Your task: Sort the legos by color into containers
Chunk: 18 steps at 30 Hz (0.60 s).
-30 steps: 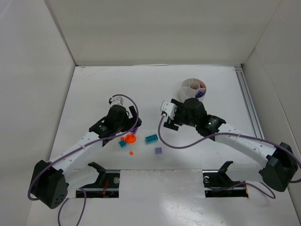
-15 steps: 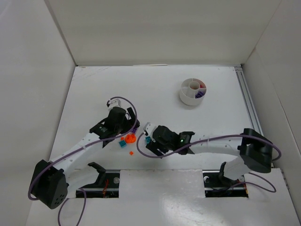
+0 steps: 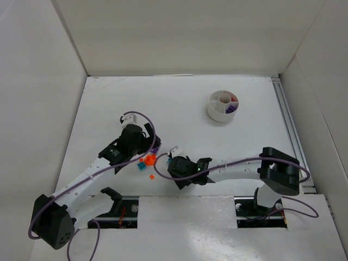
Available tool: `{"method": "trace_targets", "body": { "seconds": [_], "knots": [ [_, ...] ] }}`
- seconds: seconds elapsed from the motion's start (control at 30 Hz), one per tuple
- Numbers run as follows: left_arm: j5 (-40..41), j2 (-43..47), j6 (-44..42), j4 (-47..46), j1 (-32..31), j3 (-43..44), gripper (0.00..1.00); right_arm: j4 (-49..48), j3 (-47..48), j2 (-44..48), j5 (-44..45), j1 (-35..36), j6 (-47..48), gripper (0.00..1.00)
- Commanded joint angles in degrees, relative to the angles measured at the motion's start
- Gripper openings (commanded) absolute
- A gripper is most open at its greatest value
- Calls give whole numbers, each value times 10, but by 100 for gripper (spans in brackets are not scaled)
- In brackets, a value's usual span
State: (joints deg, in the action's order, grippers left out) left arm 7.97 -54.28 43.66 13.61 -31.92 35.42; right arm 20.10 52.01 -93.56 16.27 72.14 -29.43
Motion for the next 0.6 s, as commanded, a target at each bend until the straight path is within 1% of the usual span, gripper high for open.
{"method": "trace_targets", "body": {
  "seconds": [0.0,0.13,0.33,0.43,0.47,0.57],
  "knots": [
    [-6,9,4,1,-3,4,100,18,28,-19,28,7,-62,63],
    [-11,15,4,-4,-3,4,100,41,40,-34,42,7,-76,51],
    [-11,26,4,-4,-3,-1,99,53,45,-29,75,7,-84,53],
    [-11,26,4,-4,-3,-1,99,53,45,-23,81,7,-84,43],
    [-11,26,4,-4,-3,-1,99,53,45,-23,88,7,-84,33],
    [-11,26,4,-4,-3,-1,99,46,40,-9,102,7,-74,25]
  ]
}}
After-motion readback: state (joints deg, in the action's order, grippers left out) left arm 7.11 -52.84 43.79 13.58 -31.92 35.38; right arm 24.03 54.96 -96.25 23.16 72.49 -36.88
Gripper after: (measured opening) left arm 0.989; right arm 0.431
